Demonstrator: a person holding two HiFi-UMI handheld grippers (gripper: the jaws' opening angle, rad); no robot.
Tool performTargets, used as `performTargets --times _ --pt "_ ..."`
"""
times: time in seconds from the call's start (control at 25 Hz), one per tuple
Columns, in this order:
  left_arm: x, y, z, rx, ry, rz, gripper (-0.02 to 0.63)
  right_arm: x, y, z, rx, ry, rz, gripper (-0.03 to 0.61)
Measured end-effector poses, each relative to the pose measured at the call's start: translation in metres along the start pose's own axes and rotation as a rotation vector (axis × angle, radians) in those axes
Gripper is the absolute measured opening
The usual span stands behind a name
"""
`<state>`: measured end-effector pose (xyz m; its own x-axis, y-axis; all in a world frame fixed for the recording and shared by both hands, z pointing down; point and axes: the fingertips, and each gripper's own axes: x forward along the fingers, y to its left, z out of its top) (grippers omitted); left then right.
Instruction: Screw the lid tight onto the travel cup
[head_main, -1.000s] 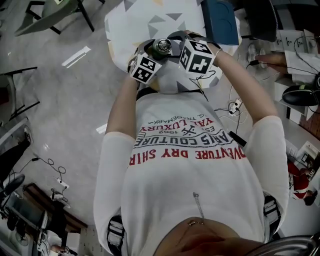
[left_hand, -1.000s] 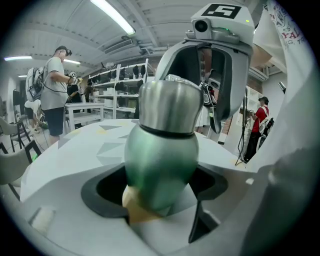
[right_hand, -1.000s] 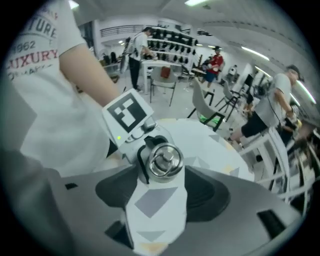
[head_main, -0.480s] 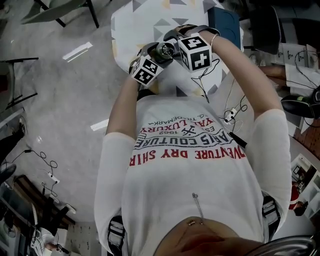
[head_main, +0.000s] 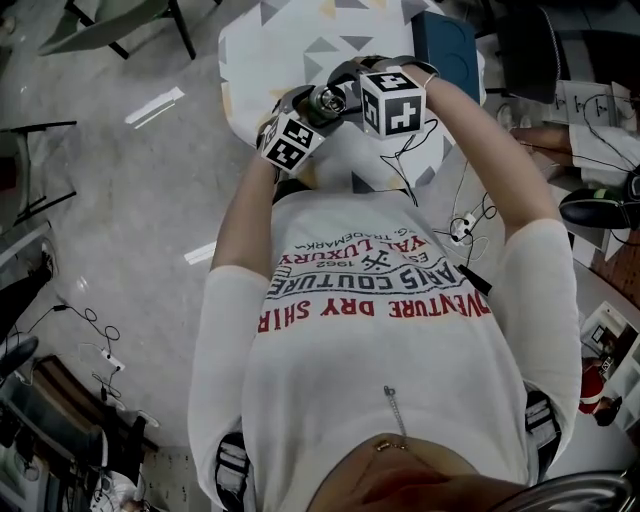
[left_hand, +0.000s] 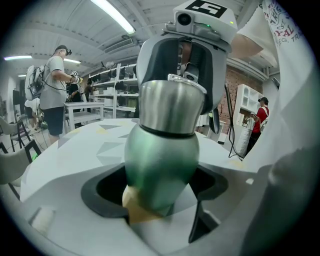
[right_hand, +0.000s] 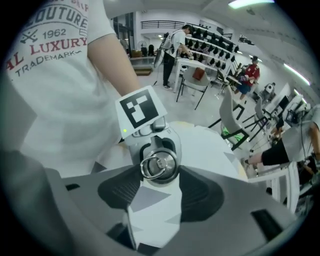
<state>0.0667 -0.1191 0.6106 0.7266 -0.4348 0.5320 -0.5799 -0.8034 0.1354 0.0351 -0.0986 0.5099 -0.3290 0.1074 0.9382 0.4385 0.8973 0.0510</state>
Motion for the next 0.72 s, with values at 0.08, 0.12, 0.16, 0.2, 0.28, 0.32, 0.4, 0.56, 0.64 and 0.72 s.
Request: performTargets --times 0.08,0.12,0.16,0.2,0.28,0.32,0.4,0.56,0.64,0.72 --pt "0.0010 0.0001 0.0001 0.000 -0.001 0.001 0.387 -0.0001 -0.0013 -0.0005 0.085 -0.008 -0.024 0.249" --pt "0.0017 0.0001 0.0002 0.000 -0.001 0.001 0.387 -0.0001 -0.0020 -0.0010 0.132 -0.008 -0.041 0.249" --pt "0.0022 0.0002 0.0001 -0.001 -0.001 0.001 0.387 0.0000 -0.0028 -0.0013 0.179 -0.005 -0.059 0.249" --pt "0.0024 0.0005 0.0000 -0.001 -0.001 0.000 0.387 0.0002 -0.0036 -0.0015 0.226 -0.002 -0.079 0.249" --pt "0.0021 0.0008 0.0000 -0.001 -0.001 0.000 0.387 0.0006 -0.0052 -0.0016 0.321 0.000 -0.116 0.249" --pt "0.0018 0.0006 0.0000 -0.001 -0.001 0.001 0.387 0.0005 -0.0057 -0.0017 0.366 -0.002 -0.132 0.249" --pt "0.0014 -0.0003 0.0003 0.000 0.000 0.000 0.387 -0.0002 -0.0061 -0.0019 0.456 -0.007 -0.162 0.249" --pt "-0.0003 -0.0012 0.0016 0.003 -0.002 0.003 0.387 -0.0015 -0.0071 -0.0013 0.600 0.000 -0.225 0.249" --pt "-0.0009 -0.0007 0.0013 0.002 0.000 0.006 0.387 -0.0016 -0.0081 -0.0012 0.641 -0.003 -0.246 0.249" --pt "-0.0006 -0.0008 0.0006 0.002 0.001 0.006 0.387 -0.0011 -0.0082 -0.0015 0.669 -0.014 -0.259 0.249"
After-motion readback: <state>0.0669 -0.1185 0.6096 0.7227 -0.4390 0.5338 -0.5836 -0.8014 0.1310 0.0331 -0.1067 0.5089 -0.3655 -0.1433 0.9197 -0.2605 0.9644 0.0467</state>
